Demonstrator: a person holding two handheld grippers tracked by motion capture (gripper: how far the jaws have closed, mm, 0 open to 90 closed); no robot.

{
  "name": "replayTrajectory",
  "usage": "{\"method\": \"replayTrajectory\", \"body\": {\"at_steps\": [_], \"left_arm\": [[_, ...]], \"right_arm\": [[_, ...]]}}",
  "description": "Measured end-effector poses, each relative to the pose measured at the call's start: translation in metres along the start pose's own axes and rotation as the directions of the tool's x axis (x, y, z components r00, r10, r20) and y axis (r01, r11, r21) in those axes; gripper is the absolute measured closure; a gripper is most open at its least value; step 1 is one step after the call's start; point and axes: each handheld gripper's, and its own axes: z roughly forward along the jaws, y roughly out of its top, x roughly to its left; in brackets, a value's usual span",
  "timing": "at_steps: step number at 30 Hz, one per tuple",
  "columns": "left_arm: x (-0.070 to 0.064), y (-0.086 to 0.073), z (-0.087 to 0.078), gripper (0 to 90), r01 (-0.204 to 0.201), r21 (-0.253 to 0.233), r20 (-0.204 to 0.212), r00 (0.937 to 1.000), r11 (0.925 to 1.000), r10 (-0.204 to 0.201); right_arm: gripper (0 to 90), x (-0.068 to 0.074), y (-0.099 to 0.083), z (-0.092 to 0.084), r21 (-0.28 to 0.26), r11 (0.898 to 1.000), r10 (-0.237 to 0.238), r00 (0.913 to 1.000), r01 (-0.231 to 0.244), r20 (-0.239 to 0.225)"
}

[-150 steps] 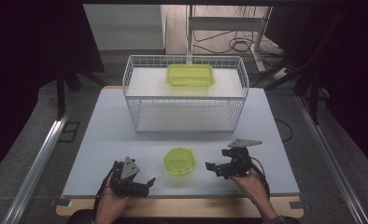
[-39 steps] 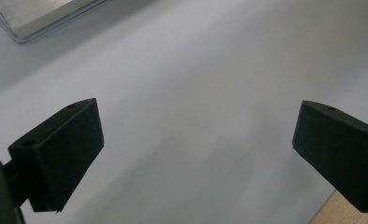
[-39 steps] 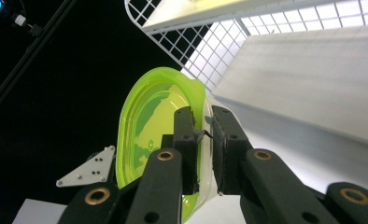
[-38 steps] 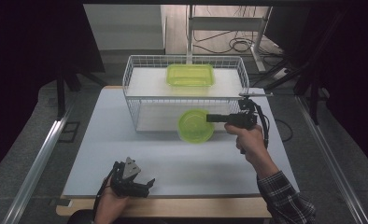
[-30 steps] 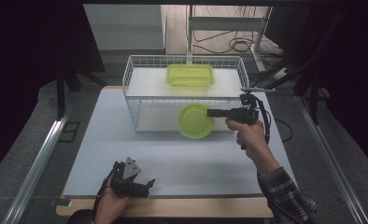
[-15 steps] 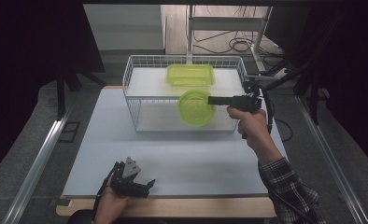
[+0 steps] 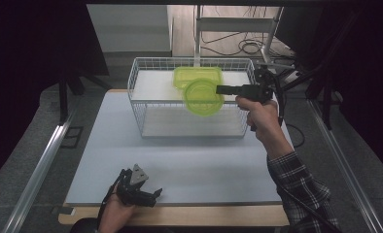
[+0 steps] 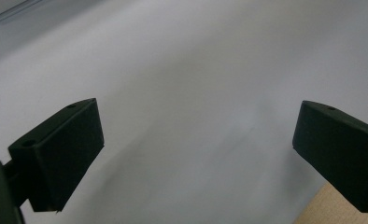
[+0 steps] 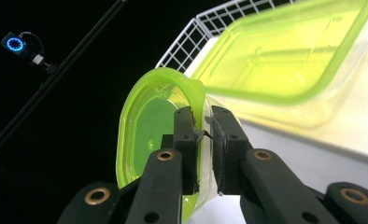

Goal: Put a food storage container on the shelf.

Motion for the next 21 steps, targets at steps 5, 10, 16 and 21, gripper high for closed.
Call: {"method": "replayTrajectory", "body": {"at_steps": [5, 10, 16, 21], "left_arm": [[0.0, 0.0, 0.0, 1.6, -0.001, -0.002, -0.002, 1.0, 1.0, 0.001], [0.0, 0.0, 0.0, 1.6, 0.001, -0.003, 0.001, 1.0, 1.0, -0.001], [0.0, 0.0, 0.0, 1.6, 0.001, -0.003, 0.003, 1.0, 1.0, -0.001], [0.0, 0.0, 0.0, 1.6, 0.0, -0.002, 0.004, 1.0, 1.0, 0.0]], "right_arm": [[81.0, 0.004, 0.013, 0.002, -0.021, 1.0, -0.01, 0.9997, 0.011, 0.021], [81.0, 0.005, 0.024, 0.004, -0.036, 0.999, -0.009, 0.999, 0.011, 0.043], [81.0, 0.006, 0.039, 0.006, -0.063, 0.998, -0.011, 0.9974, 0.016, 0.071], [81.0, 0.008, 0.05, 0.007, -0.087, 0.996, -0.018, 0.9953, 0.026, 0.095]]}}
